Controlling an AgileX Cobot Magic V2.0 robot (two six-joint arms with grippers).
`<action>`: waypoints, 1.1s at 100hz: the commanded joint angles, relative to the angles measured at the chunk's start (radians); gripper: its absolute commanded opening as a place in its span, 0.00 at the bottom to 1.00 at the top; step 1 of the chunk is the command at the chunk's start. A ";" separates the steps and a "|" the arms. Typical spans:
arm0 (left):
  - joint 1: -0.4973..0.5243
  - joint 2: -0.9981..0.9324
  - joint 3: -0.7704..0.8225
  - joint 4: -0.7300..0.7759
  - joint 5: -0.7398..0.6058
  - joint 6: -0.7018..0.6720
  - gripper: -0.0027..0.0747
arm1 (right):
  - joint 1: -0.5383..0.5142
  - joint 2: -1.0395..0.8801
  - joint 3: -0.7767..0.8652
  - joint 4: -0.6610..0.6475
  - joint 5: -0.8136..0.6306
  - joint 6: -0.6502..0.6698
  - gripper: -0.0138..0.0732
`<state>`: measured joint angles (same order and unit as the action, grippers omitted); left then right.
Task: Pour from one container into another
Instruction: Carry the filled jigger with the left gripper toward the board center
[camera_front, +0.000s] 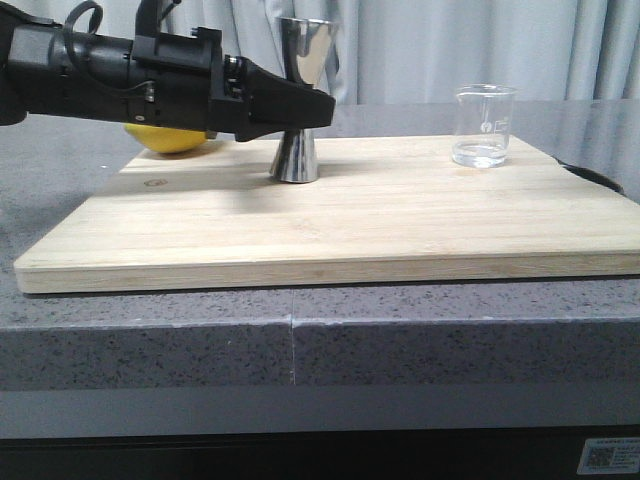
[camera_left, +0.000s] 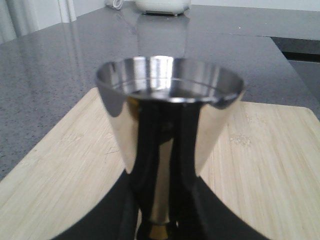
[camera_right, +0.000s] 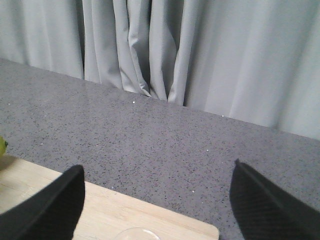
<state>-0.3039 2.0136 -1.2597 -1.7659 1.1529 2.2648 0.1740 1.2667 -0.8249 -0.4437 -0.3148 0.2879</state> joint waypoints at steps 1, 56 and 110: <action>0.012 -0.052 -0.027 -0.086 0.115 -0.004 0.01 | -0.007 -0.033 -0.025 -0.001 -0.081 -0.007 0.78; 0.012 -0.052 -0.027 -0.086 0.113 -0.004 0.01 | -0.007 -0.033 -0.025 -0.001 -0.092 -0.007 0.78; 0.012 -0.052 -0.027 -0.086 0.113 -0.004 0.06 | -0.007 -0.033 -0.025 -0.001 -0.095 -0.007 0.78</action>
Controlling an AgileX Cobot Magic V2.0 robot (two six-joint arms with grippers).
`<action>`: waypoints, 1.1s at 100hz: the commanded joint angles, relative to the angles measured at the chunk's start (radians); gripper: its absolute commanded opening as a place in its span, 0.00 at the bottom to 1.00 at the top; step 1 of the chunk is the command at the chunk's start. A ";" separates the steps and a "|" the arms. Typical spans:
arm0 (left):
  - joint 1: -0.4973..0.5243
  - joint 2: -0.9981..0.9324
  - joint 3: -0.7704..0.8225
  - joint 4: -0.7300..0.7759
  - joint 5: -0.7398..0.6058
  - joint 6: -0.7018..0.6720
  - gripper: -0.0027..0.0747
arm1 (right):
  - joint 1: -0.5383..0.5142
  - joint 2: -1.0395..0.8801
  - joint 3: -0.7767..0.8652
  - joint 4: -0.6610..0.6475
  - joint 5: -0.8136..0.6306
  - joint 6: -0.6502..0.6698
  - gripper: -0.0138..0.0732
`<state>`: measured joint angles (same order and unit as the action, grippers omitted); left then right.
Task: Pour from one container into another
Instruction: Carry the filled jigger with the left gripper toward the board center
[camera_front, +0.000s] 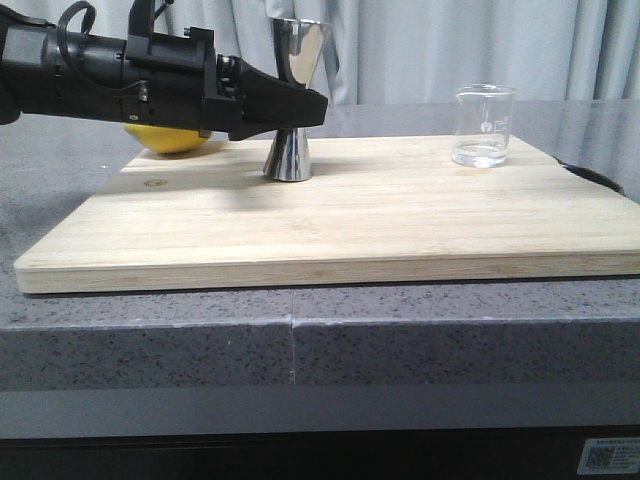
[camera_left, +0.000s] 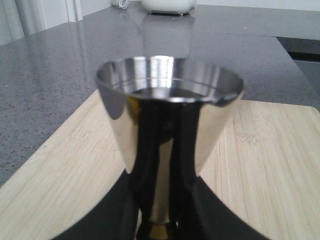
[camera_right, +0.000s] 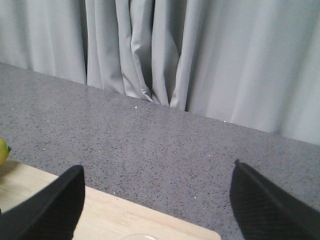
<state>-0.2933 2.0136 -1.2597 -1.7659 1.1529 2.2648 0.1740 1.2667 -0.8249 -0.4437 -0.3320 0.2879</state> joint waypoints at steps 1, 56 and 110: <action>0.001 -0.052 -0.027 -0.086 0.113 -0.004 0.07 | -0.007 -0.033 -0.025 -0.001 -0.077 -0.007 0.78; 0.001 -0.052 -0.027 -0.086 0.115 -0.004 0.28 | -0.007 -0.033 -0.025 -0.002 -0.077 -0.007 0.78; 0.001 -0.052 -0.027 -0.086 0.115 -0.012 0.63 | -0.007 -0.033 -0.025 -0.002 -0.077 -0.007 0.78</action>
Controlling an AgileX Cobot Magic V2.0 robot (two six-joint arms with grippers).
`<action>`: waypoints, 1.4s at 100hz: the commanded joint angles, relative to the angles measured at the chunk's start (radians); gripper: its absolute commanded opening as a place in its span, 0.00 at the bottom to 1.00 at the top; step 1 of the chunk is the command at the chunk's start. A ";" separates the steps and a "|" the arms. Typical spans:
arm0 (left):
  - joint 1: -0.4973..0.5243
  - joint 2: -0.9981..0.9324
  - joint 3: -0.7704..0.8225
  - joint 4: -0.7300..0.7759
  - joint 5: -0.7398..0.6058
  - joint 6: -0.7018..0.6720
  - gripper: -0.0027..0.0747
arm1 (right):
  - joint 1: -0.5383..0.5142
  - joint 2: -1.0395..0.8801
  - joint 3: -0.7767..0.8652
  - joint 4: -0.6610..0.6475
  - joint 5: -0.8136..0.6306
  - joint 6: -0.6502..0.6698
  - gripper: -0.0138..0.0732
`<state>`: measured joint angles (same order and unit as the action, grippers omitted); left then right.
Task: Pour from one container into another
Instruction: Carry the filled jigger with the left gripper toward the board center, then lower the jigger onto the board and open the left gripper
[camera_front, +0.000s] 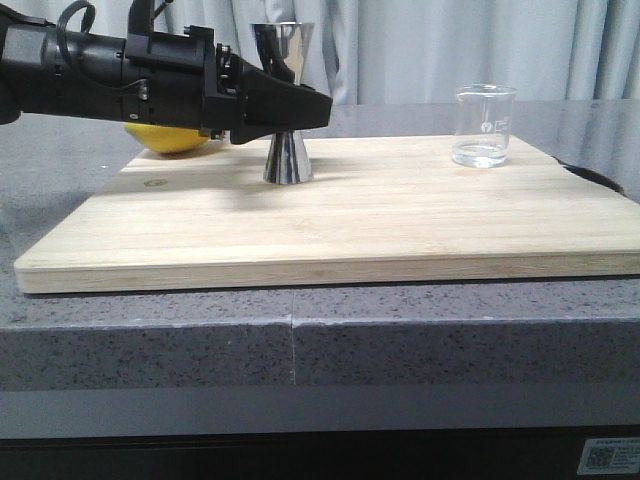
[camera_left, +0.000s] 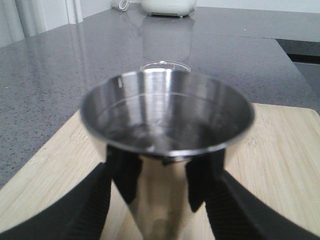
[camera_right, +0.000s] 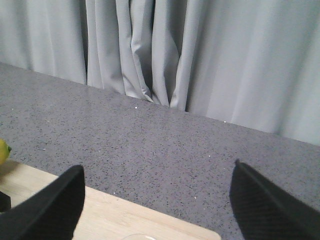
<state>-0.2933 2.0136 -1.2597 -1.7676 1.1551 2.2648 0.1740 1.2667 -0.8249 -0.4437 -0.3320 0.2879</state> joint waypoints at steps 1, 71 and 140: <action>0.001 -0.052 -0.027 -0.084 0.113 -0.012 0.63 | -0.007 -0.033 -0.025 -0.002 -0.077 -0.007 0.78; 0.004 -0.070 -0.027 0.000 0.040 -0.137 0.79 | -0.007 -0.033 -0.025 -0.002 -0.079 -0.007 0.78; 0.005 -0.244 -0.027 0.412 -0.163 -0.464 0.80 | -0.007 -0.033 -0.025 -0.004 -0.070 -0.007 0.78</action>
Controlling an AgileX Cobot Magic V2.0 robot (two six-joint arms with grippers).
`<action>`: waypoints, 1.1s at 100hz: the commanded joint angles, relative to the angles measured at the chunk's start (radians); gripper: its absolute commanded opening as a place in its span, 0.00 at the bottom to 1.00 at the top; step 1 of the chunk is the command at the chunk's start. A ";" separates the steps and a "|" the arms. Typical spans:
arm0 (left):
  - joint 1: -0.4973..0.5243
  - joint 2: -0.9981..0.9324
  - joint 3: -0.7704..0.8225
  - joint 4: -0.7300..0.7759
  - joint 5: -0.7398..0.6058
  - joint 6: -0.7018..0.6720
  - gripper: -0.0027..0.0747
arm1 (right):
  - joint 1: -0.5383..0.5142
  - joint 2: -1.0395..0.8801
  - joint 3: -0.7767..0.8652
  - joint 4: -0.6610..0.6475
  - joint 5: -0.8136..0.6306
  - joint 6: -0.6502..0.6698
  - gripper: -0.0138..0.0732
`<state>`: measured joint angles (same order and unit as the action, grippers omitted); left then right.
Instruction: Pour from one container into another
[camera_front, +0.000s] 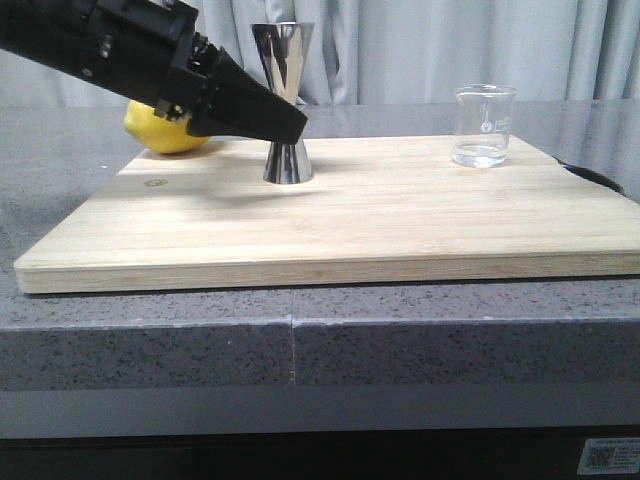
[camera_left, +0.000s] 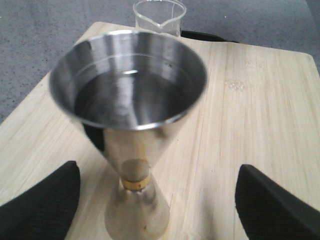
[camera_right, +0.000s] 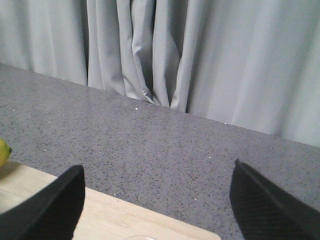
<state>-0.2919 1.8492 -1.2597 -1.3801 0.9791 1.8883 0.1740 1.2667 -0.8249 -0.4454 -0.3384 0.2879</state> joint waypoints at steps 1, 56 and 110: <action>0.004 -0.084 -0.027 0.032 0.010 -0.104 0.80 | -0.007 -0.033 -0.025 -0.002 -0.062 -0.007 0.78; 0.135 -0.369 -0.027 0.554 -0.011 -0.852 0.77 | -0.004 -0.093 -0.234 0.094 0.723 -0.009 0.78; 0.155 -0.723 -0.027 1.380 0.190 -1.786 0.68 | -0.025 -0.102 -0.417 0.571 1.395 -0.493 0.78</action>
<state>-0.1378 1.1824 -1.2597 -0.1472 1.1730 0.2808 0.1719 1.1967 -1.2118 0.0876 1.0895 -0.1718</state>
